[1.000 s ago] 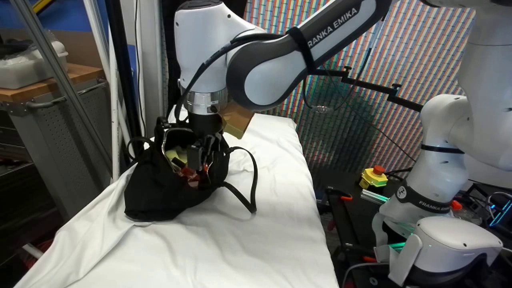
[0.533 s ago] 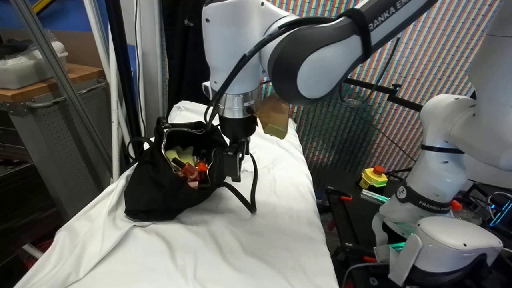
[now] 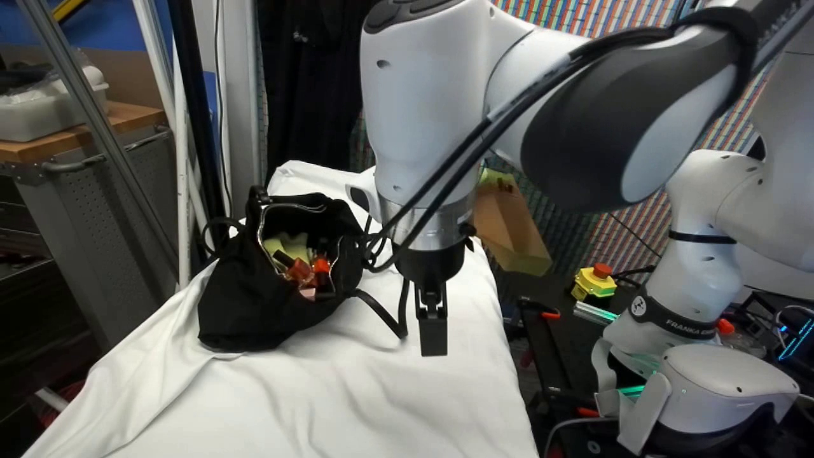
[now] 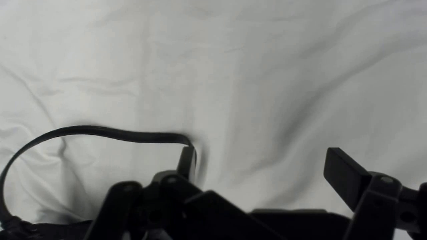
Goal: Pick up the nail polish and put them in the bag
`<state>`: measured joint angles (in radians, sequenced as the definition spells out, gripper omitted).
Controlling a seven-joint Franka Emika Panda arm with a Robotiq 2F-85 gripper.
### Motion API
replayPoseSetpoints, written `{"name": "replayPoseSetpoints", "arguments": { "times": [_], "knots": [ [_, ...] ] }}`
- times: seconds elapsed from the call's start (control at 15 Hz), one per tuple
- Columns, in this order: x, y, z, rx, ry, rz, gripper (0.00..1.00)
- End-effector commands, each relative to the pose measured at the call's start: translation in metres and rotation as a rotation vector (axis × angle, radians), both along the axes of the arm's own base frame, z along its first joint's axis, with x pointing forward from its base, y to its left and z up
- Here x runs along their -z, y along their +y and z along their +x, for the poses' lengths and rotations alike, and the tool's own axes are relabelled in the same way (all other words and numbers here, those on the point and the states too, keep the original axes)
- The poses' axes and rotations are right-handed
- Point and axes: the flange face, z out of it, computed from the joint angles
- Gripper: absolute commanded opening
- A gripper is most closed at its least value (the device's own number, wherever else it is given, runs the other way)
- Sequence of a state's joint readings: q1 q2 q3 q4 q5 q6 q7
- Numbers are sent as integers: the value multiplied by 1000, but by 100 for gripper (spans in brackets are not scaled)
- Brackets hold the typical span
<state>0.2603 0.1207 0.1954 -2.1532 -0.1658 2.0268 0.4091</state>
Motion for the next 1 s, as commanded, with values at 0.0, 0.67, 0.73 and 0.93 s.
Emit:
{"name": "replayPoseSetpoints", "arguments": {
  "times": [0.0,0.67,0.73,0.93],
  "knots": [
    [3,38,-9,-30,22,20,100],
    [37,142,-3,21,15,118,100],
    [40,150,0,25,13,127,100],
    [47,168,12,57,13,161,100]
  ]
}}
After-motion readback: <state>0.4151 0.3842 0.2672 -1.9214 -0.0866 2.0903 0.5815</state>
